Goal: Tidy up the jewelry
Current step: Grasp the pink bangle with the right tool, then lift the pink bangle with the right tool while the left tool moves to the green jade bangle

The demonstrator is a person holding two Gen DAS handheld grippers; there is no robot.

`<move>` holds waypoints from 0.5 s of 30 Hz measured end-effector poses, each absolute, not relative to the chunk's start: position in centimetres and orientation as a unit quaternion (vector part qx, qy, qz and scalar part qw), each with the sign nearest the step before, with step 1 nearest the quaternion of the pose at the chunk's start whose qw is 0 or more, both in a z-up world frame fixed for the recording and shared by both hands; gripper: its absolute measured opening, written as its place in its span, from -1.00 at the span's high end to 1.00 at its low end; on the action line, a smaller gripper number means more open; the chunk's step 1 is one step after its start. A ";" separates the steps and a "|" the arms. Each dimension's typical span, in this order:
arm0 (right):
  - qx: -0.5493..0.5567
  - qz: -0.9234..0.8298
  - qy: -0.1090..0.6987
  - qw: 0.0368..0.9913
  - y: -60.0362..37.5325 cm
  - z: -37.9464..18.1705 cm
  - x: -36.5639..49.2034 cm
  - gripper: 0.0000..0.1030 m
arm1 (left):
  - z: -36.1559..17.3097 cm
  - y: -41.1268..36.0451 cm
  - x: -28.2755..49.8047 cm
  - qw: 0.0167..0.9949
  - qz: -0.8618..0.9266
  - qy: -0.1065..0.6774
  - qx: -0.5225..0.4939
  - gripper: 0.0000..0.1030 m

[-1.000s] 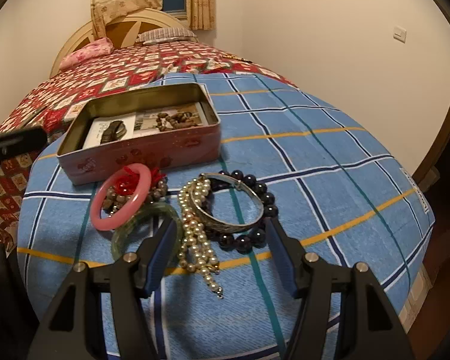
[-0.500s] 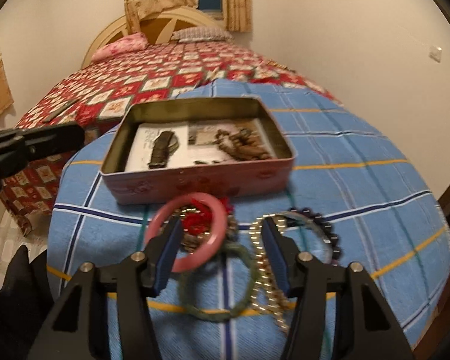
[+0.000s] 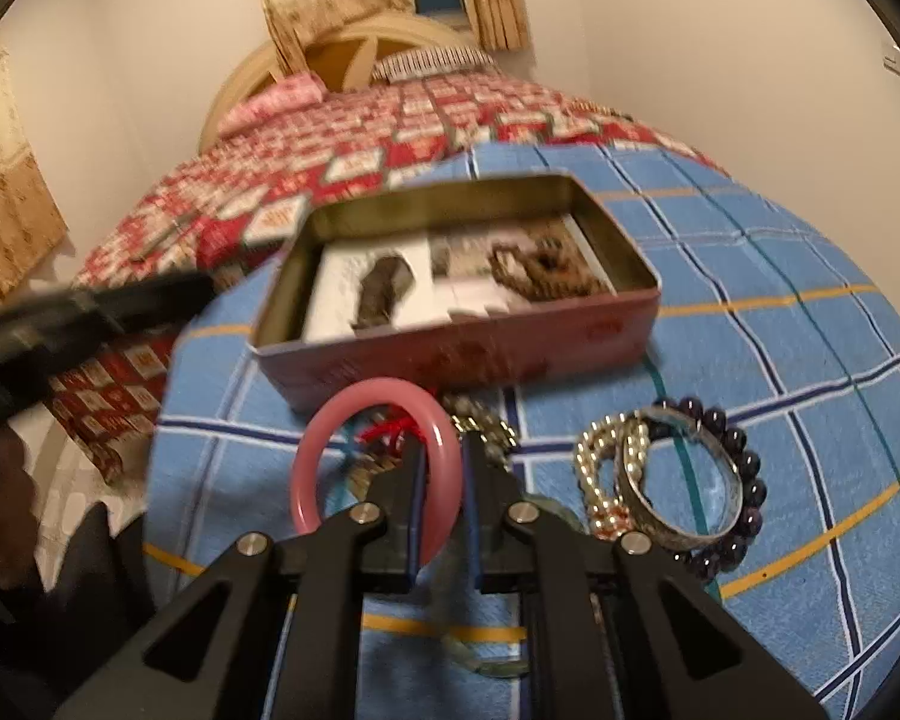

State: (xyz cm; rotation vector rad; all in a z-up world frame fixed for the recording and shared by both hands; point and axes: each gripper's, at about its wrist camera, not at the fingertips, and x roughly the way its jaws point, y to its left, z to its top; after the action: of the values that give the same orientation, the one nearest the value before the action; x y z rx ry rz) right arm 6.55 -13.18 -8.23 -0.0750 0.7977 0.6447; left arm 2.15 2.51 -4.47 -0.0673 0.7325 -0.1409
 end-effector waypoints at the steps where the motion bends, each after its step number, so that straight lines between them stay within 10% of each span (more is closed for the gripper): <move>1: -0.036 0.310 0.375 0.873 -13.3 -7.9 6.5 0.74 | -4.7 2.3 2.0 0.930 -0.062 0.360 -0.030 0.68; 5: -0.026 0.295 0.361 0.885 -14.9 -7.0 6.5 0.74 | -5.1 1.1 1.6 0.933 -0.039 0.358 -0.014 -0.24; 15: 0.013 0.271 0.376 0.886 -19.8 -7.3 7.4 0.74 | -6.9 -3.2 2.1 0.927 -0.078 0.366 0.029 -0.29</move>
State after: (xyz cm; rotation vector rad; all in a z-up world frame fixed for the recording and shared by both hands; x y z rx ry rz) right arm 7.39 -19.76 -7.28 0.0261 0.7817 0.5642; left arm 2.08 -3.19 -6.85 0.0588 0.7493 -0.1596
